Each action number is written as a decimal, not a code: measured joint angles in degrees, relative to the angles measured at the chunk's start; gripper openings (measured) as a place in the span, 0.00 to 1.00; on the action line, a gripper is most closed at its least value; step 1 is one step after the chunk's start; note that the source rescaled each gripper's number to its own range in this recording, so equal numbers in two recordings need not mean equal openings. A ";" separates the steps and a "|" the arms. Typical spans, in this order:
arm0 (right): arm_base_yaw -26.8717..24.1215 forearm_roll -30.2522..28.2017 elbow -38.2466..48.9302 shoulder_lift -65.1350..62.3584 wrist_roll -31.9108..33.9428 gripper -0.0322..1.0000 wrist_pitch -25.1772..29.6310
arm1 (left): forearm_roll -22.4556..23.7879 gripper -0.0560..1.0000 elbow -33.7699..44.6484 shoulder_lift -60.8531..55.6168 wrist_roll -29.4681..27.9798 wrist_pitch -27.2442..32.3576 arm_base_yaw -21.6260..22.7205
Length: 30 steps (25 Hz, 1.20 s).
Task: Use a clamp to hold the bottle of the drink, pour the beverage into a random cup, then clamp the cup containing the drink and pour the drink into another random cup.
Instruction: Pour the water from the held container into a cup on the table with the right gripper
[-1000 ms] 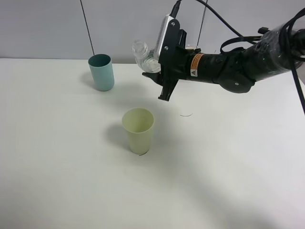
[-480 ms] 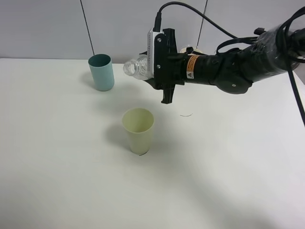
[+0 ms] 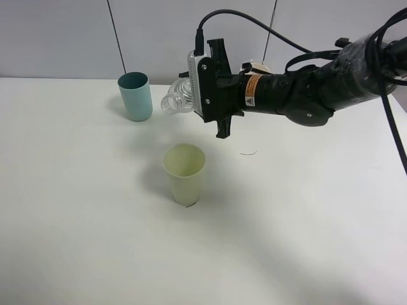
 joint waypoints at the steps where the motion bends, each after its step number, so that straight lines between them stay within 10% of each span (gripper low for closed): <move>1: 0.00 0.00 0.00 0.00 -0.76 0.03 0.00 | 0.00 0.90 0.00 0.00 0.00 0.00 0.00; 30: 1.16 1.35 0.00 0.00 -17.11 0.03 0.56 | 0.00 0.90 0.00 0.00 0.00 0.00 0.00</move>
